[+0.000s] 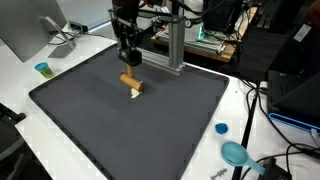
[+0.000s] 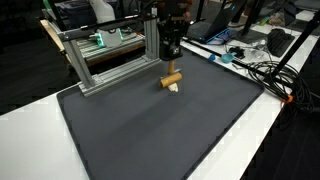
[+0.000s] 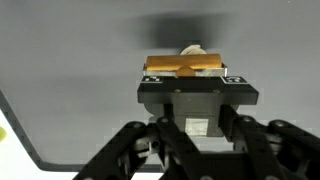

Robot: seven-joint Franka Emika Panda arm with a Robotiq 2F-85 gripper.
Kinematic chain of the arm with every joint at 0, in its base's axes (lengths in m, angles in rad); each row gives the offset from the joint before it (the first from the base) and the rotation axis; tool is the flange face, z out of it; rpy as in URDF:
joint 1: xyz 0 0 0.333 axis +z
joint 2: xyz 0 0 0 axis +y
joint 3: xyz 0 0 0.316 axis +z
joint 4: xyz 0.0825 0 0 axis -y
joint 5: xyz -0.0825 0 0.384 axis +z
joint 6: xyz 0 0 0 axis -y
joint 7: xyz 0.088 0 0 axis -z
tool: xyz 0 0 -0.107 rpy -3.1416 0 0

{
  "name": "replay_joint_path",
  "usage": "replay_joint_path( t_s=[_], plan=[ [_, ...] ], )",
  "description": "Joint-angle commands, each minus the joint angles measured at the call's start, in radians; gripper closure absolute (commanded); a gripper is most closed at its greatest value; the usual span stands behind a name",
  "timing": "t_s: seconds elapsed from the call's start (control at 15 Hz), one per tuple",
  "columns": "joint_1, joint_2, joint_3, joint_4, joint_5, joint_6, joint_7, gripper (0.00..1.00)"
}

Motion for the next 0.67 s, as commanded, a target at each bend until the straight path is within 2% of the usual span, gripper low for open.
replay_joint_path(
  t_s=[0.0,0.2,0.6],
  plan=[
    [0.011,0.024,0.008,0.024,-0.01,-0.009,-0.007,0.78],
    [0.017,0.069,0.006,0.059,-0.009,-0.024,-0.004,0.78],
    [0.018,0.141,0.004,0.148,0.022,-0.156,-0.017,0.78]
  ],
)
